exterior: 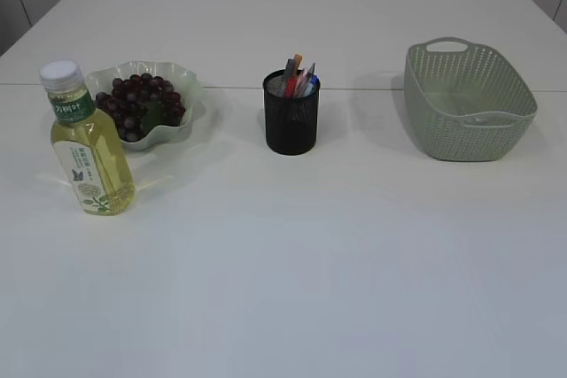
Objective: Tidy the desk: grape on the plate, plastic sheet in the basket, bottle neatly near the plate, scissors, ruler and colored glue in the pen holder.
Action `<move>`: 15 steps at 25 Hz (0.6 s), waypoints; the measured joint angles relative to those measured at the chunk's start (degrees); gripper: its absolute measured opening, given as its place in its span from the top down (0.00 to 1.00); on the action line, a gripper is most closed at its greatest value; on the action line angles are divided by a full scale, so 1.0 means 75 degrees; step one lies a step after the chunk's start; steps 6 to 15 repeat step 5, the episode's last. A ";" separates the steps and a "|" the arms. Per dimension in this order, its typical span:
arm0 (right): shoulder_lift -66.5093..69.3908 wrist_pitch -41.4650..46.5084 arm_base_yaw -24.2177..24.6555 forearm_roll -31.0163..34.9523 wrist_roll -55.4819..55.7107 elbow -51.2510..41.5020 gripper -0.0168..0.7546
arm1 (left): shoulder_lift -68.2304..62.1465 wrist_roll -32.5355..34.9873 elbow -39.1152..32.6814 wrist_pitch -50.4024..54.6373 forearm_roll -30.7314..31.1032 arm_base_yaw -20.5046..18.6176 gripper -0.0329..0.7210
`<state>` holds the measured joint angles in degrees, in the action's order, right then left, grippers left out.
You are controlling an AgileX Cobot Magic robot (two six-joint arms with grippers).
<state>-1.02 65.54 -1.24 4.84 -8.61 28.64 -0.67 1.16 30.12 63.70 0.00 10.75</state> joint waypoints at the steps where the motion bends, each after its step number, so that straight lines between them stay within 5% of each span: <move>1: 0.0000 0.0000 0.0000 0.0000 0.0000 0.0000 0.23 | 0.0000 0.0000 0.0000 0.0000 0.0000 0.0000 0.33; 15: 0.0000 0.0000 0.0000 0.0000 0.0000 0.0000 0.23 | 0.0000 0.0000 0.0000 0.0000 0.0000 0.0000 0.34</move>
